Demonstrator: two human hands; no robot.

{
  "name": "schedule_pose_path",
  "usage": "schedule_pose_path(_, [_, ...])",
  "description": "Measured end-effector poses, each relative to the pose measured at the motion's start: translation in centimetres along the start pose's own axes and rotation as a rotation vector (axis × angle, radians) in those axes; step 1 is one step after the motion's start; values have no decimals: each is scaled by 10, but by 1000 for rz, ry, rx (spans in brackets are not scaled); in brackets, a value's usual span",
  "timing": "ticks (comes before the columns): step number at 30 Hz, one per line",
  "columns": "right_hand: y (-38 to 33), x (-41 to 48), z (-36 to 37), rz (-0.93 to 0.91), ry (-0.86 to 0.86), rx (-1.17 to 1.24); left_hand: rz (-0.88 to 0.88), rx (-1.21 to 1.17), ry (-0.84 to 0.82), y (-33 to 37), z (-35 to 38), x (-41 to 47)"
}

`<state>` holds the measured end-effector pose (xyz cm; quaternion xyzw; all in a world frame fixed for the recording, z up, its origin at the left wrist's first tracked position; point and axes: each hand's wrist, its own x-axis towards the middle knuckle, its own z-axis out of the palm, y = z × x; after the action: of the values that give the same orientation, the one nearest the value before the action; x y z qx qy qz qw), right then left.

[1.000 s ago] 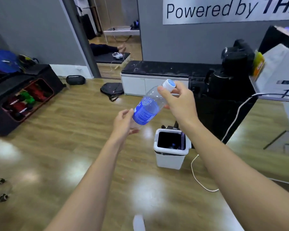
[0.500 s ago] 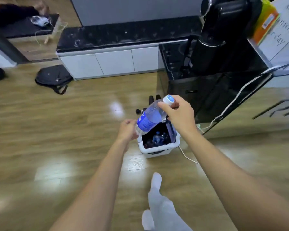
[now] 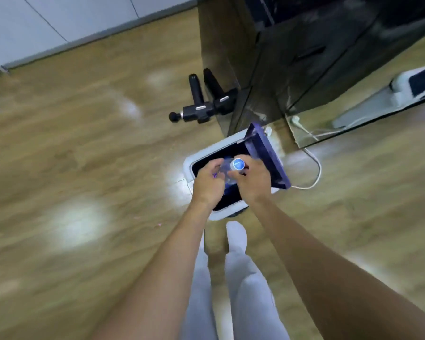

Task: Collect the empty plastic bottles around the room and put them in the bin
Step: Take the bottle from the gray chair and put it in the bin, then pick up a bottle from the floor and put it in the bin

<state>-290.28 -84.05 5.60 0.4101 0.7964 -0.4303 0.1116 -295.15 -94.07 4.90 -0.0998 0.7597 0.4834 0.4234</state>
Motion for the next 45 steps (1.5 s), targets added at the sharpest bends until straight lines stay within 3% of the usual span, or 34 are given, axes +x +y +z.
schedule_pose_path(5, [51, 68, 75, 144, -25, -90, -50, 42, -73, -66, 15, 85])
schedule_pose_path(10, [85, 103, 125, 234, -141, -193, -94, 98, -89, -88, 17, 123])
schedule_pose_path(16, [76, 76, 89, 263, -113, 13, -205, 69, -35, -63, 15, 102])
schedule_pose_path(20, [39, 29, 36, 196, -67, 146, -79, 107, 5, -7, 8, 46])
schedule_pose_path(25, [-25, -46, -59, 78, 135, 379, 251, 179, -19, 81, 12, -43])
schedule_pose_path(34, [-88, -214, -241, -111, 604, 634, 716, 230, -281, 224, 52, -229])
schedule_pose_path(39, [-70, -310, -330, -142, 896, 725, 920, 197, -486, 264, 112, -341])
schedule_pose_path(45, [16, -439, -406, -143, 1148, 714, 1024, 201, -747, 243, 223, -475])
